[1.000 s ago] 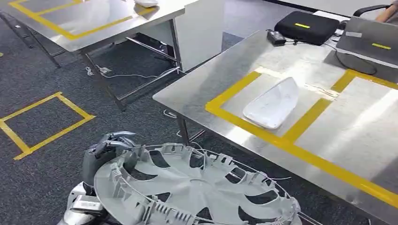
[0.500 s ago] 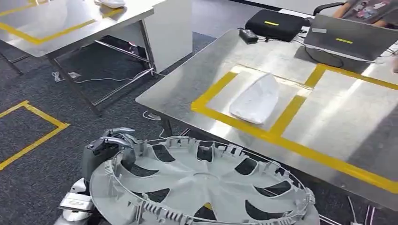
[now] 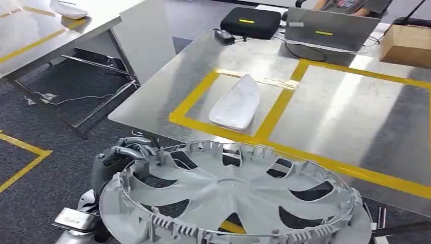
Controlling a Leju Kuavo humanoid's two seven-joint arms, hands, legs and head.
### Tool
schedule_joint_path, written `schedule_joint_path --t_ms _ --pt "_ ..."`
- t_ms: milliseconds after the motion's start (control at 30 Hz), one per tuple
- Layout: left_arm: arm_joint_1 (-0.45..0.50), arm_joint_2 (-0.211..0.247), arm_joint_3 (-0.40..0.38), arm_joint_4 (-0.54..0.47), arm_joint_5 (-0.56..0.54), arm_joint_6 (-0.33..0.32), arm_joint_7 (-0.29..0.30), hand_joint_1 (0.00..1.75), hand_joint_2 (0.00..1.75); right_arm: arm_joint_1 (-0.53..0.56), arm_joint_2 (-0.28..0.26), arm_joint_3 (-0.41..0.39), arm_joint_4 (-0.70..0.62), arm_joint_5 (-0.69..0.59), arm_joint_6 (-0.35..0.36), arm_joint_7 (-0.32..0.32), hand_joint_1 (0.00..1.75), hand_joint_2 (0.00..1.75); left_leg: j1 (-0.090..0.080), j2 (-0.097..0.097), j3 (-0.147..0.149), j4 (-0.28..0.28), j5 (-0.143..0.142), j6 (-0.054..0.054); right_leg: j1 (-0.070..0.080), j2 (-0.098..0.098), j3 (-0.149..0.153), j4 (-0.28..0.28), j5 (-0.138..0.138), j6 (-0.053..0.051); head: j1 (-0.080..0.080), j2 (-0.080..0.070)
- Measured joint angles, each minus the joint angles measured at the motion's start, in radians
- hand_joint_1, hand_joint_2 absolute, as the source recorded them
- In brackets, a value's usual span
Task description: Take the parts from the cabinet and place them on the table.
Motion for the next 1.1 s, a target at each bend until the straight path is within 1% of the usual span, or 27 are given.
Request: schedule_joint_path --t_ms 33,67,133,167,200,233,300,333,367,400,433,467,500,533,567,600,667,700,733,767,867,900,933,1000,1033,1067,1100 --pt "0.0 0.0 -0.002 0.001 0.0 -0.002 0.0 1.75 1.75 -0.004 0.0 -0.008 0.005 0.004 0.002 -0.002 0.0 0.0 0.0 -0.001 -0.022 0.04 -0.003 0.001 0.001 0.012 0.001 0.0 0.0 0.0 -0.001 0.0" --pt "0.0 0.0 -0.002 0.002 0.0 -0.003 0.0 1.75 1.75 -0.005 0.0 -0.016 0.007 0.006 0.003 -0.002 0.0 0.0 0.0 -0.001 -0.021 0.033 0.017 0.003 0.001 0.021 0.003 0.0 0.0 0.0 0.0 0.0" --pt "-0.002 0.0 -0.005 0.002 0.003 -0.007 0.0 1.75 1.75 -0.009 0.0 -0.03 0.014 0.016 0.005 -0.006 0.0 0.0 0.0 -0.009 0.035 -0.104 0.118 0.01 0.001 0.047 0.007 0.002 0.0 0.001 0.0 0.0" --pt "-0.004 0.0 -0.006 0.002 0.004 -0.01 0.0 1.75 1.75 -0.013 0.0 -0.037 0.016 0.026 0.006 -0.008 0.0 0.0 0.001 -0.029 0.068 -0.183 0.162 0.013 0.001 0.056 0.009 0.002 -0.001 0.002 -0.001 0.0" --pt "-0.007 0.001 -0.007 0.002 0.006 -0.015 0.0 1.75 1.75 -0.016 0.001 -0.044 0.02 0.032 0.007 -0.009 0.0 0.0 0.002 -0.068 0.089 -0.233 0.171 0.019 0.001 0.064 0.006 0.003 -0.002 0.005 0.0 0.0" --pt "-0.008 0.001 -0.008 0.003 0.006 -0.02 0.0 1.75 1.75 -0.024 0.001 -0.051 0.023 0.039 0.008 -0.01 0.0 0.0 0.006 -0.072 0.098 -0.26 0.162 0.019 0.005 0.077 -0.003 0.011 -0.003 0.011 0.001 0.0" --pt "-0.013 0.001 -0.013 0.005 0.006 -0.027 0.0 1.75 1.75 -0.024 0.001 -0.064 0.026 0.049 0.01 -0.013 0.0 0.0 0.001 -0.065 0.092 -0.26 0.158 0.022 -0.002 0.085 -0.017 0.009 0.003 0.023 0.002 0.0" --pt "-0.015 0.001 -0.016 0.006 0.006 -0.029 0.0 1.75 1.75 -0.024 0.001 -0.072 0.03 0.055 0.01 -0.013 0.0 0.0 0.0 -0.057 0.093 -0.262 0.159 0.026 -0.004 0.093 -0.021 0.005 0.004 0.031 0.002 0.0" --pt "-0.017 0.0 -0.019 0.006 0.006 -0.032 0.0 1.75 1.75 -0.025 0.0 -0.079 0.032 0.06 0.011 -0.014 0.0 0.0 0.011 -0.041 0.097 -0.274 0.165 0.035 -0.004 0.095 -0.027 0.011 -0.001 0.035 0.0 0.0" --pt "-0.02 0.0 -0.021 0.007 0.005 -0.035 0.0 1.75 1.75 -0.026 0.0 -0.084 0.034 0.063 0.011 -0.018 0.0 0.0 0.008 -0.033 0.1 -0.275 0.165 0.038 0.001 0.047 -0.036 0.032 -0.018 0.04 0.005 0.0" --pt "-0.022 0.0 -0.024 0.007 0.005 -0.037 0.0 1.75 1.75 -0.031 0.0 -0.09 0.035 0.068 0.011 -0.02 0.0 0.0 0.008 -0.025 0.099 -0.275 0.164 0.044 0.002 0.018 -0.06 0.079 -0.049 0.043 0.013 0.0" --pt "-0.022 0.0 -0.027 0.008 0.005 -0.042 0.0 1.75 1.75 -0.038 0.0 -0.095 0.037 0.074 0.011 -0.021 0.0 0.0 0.005 -0.01 0.099 -0.274 0.163 0.045 0.001 -0.002 -0.106 0.171 -0.095 0.047 0.013 0.0" --pt "-0.024 0.0 -0.036 0.008 0.007 -0.054 0.0 1.75 1.75 -0.041 0.0 -0.101 0.04 0.08 0.014 -0.024 0.0 0.0 0.003 0.003 0.099 -0.274 0.162 0.047 0.0 -0.011 -0.148 0.254 -0.127 0.05 0.012 0.0" --pt "-0.027 -0.001 -0.045 0.008 0.009 -0.061 0.0 1.75 1.75 -0.043 0.0 -0.105 0.043 0.086 0.016 -0.026 0.0 0.0 0.003 0.013 0.099 -0.274 0.161 0.047 0.0 -0.013 -0.174 0.305 -0.14 0.052 0.013 0.0" --pt "-0.03 -0.002 -0.053 0.008 0.009 -0.066 0.0 1.75 1.75 -0.044 0.0 -0.109 0.047 0.09 0.016 -0.027 0.0 0.0 0.002 0.024 0.101 -0.274 0.16 0.048 0.0 -0.015 -0.179 0.314 -0.128 0.053 0.012 0.0" --pt "-0.033 -0.002 -0.061 0.008 0.009 -0.068 0.0 1.75 1.75 -0.044 0.0 -0.115 0.047 0.095 0.016 -0.028 0.0 0.0 0.002 0.033 0.103 -0.274 0.158 0.047 0.0 -0.017 -0.16 0.276 -0.096 0.053 0.013 0.0" --pt "-0.036 -0.002 -0.067 0.008 0.008 -0.07 0.0 1.75 1.75 -0.045 0.0 -0.123 0.048 0.1 0.016 -0.029 0.0 0.0 0.002 0.047 0.11 -0.274 0.153 0.042 0.0 -0.035 -0.07 0.106 -0.009 0.049 0.013 0.0" --pt "-0.038 -0.002 -0.07 0.008 0.008 -0.071 0.0 1.75 1.75 -0.047 0.0 -0.126 0.048 0.103 0.017 -0.031 0.0 0.0 0.001 0.055 0.114 -0.274 0.15 0.037 0.001 -0.067 -0.027 0.023 0.009 0.047 0.013 0.0" --pt "-0.04 -0.002 -0.074 0.008 0.008 -0.072 0.0 1.75 1.75 -0.053 0.0 -0.13 0.051 0.107 0.017 -0.031 0.0 0.0 -0.009 0.06 0.114 -0.27 0.146 0.031 0.011 -0.08 -0.017 0.01 -0.002 0.04 0.014 0.0" --pt "-0.043 -0.002 -0.077 0.008 0.007 -0.075 0.001 1.75 1.75 -0.057 0.0 -0.133 0.052 0.111 0.018 -0.032 0.0 0.0 -0.009 0.066 0.113 -0.269 0.146 0.026 0.009 -0.065 -0.017 0.011 0.003 0.031 0.01 0.0" --pt "-0.05 -0.003 -0.088 0.01 0.002 -0.077 0.003 1.75 1.75 -0.058 0.001 -0.145 0.056 0.117 0.023 -0.035 0.0 0.0 -0.006 0.084 0.119 -0.271 0.146 0.016 0.011 -0.044 -0.021 0.011 0.005 0.019 0.013 0.0" --pt "-0.053 -0.003 -0.09 0.011 0.0 -0.077 0.003 1.75 1.75 -0.058 0.002 -0.148 0.056 0.119 0.024 -0.038 0.0 0.0 -0.002 0.061 0.119 -0.26 0.128 0.005 0.004 -0.034 -0.016 0.007 0.009 0.01 0.011 0.0" --pt "-0.054 -0.003 -0.09 0.011 -0.001 -0.077 0.003 1.75 1.75 -0.06 0.002 -0.151 0.056 0.121 0.025 -0.039 0.0 0.0 -0.001 0.03 0.099 -0.215 0.096 0.002 0.003 -0.026 -0.016 0.007 0.009 0.005 0.006 0.0" --pt "-0.052 -0.002 -0.091 0.016 -0.002 -0.078 0.003 1.75 1.75 -0.064 0.002 -0.156 0.057 0.125 0.026 -0.04 0.0 0.0 0.0 0.004 0.025 -0.056 0.019 0.0 0.004 -0.008 -0.018 0.007 0.01 -0.003 0.005 0.0" --pt "-0.053 -0.001 -0.091 0.019 -0.003 -0.078 0.003 1.75 1.75 -0.065 0.002 -0.157 0.057 0.13 0.026 -0.041 0.0 0.0 0.0 0.0 -0.011 0.014 -0.002 0.0 0.005 0.003 -0.019 0.007 0.01 -0.004 0.005 0.0" --pt "-0.052 0.0 -0.091 0.022 -0.004 -0.079 0.003 1.75 1.75 -0.066 0.002 -0.162 0.058 0.132 0.027 -0.042 0.0 0.0 0.0 -0.001 -0.026 0.039 0.0 0.001 0.007 0.013 -0.018 0.007 0.01 -0.004 0.005 0.0" --pt "-0.052 0.0 -0.091 0.025 -0.005 -0.079 0.003 1.75 1.75 -0.066 0.002 -0.165 0.06 0.133 0.028 -0.042 0.0 0.0 0.0 -0.001 -0.021 0.02 0.029 0.005 0.009 0.026 -0.017 0.008 0.01 -0.004 0.005 0.0"
